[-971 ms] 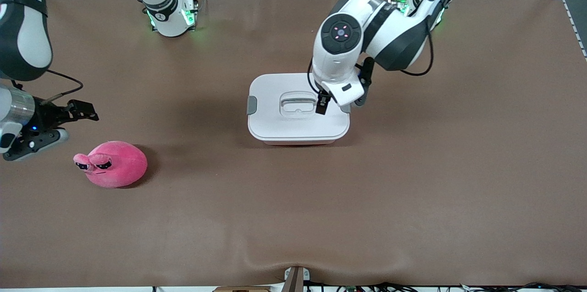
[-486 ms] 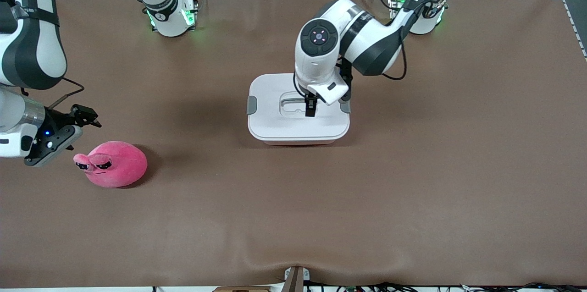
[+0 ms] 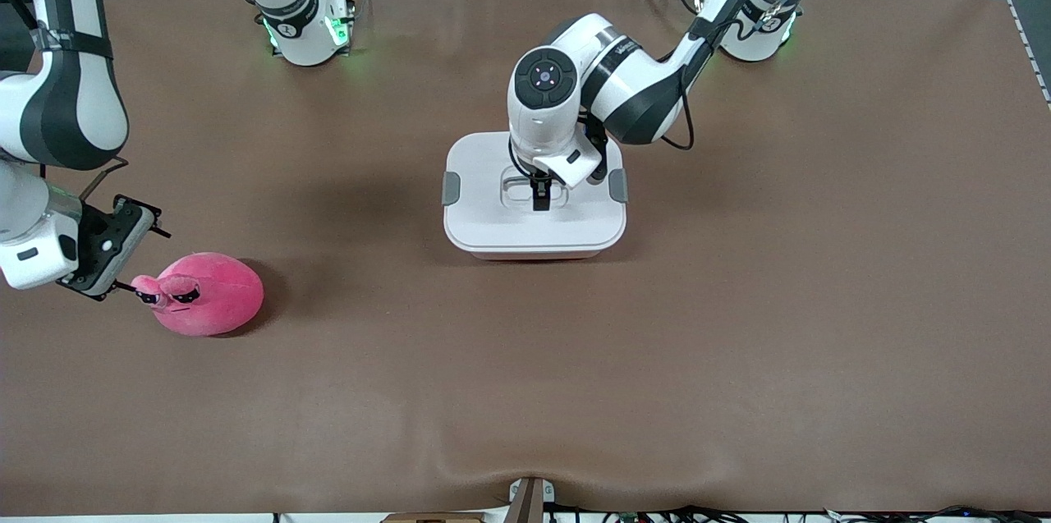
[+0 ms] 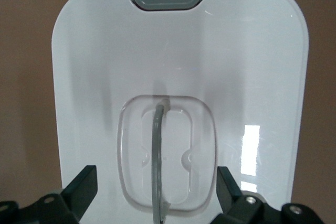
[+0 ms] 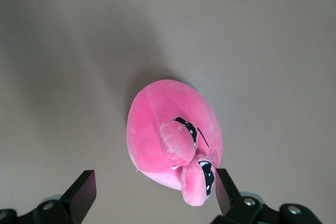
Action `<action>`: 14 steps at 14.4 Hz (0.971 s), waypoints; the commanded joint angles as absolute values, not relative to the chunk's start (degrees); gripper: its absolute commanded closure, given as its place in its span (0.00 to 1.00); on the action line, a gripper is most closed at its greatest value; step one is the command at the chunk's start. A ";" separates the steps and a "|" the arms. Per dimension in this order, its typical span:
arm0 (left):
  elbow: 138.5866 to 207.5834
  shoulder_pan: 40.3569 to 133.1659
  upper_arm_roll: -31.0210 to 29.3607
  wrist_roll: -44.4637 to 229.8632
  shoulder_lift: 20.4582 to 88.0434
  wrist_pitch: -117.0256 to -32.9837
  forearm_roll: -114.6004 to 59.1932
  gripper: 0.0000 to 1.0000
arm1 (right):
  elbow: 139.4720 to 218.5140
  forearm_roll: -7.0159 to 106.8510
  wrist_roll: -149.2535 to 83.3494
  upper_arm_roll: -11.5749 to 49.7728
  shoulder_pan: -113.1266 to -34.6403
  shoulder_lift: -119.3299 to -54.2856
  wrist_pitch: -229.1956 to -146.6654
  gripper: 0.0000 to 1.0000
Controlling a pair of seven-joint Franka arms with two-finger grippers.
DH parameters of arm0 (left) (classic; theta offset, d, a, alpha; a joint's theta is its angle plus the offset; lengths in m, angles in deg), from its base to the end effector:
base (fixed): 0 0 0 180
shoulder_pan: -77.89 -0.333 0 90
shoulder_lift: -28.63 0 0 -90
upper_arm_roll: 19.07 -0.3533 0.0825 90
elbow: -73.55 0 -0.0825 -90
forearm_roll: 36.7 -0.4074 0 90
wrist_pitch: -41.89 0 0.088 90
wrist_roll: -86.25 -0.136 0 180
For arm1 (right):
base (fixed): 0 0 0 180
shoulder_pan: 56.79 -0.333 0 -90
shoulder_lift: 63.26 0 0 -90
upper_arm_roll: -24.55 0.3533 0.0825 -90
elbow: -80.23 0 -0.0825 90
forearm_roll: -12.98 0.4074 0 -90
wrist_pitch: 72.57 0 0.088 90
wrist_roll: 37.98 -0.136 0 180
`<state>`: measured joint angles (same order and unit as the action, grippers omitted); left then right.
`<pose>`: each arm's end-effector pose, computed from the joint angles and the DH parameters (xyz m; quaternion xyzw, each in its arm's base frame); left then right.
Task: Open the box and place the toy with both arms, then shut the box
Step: 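Grasp the lid handle with the left gripper while the right gripper grasps the toy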
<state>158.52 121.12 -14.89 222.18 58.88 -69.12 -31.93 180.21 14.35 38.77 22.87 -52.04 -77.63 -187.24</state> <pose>0.4948 -0.5380 0.3570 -0.7000 -0.7109 0.0557 0.0378 0.6577 -0.0707 0.4265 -0.8201 -0.5722 -0.0069 0.0035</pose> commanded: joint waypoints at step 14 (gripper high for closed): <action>163.10 123.33 -15.46 222.83 57.81 -74.29 -31.77 0.67 | 180.52 34.34 69.50 23.67 -45.54 -88.74 -193.60 0.00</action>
<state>161.18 122.44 -14.89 222.32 58.88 -72.43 -31.93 180.76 31.92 65.42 22.82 -47.21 -87.97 -193.28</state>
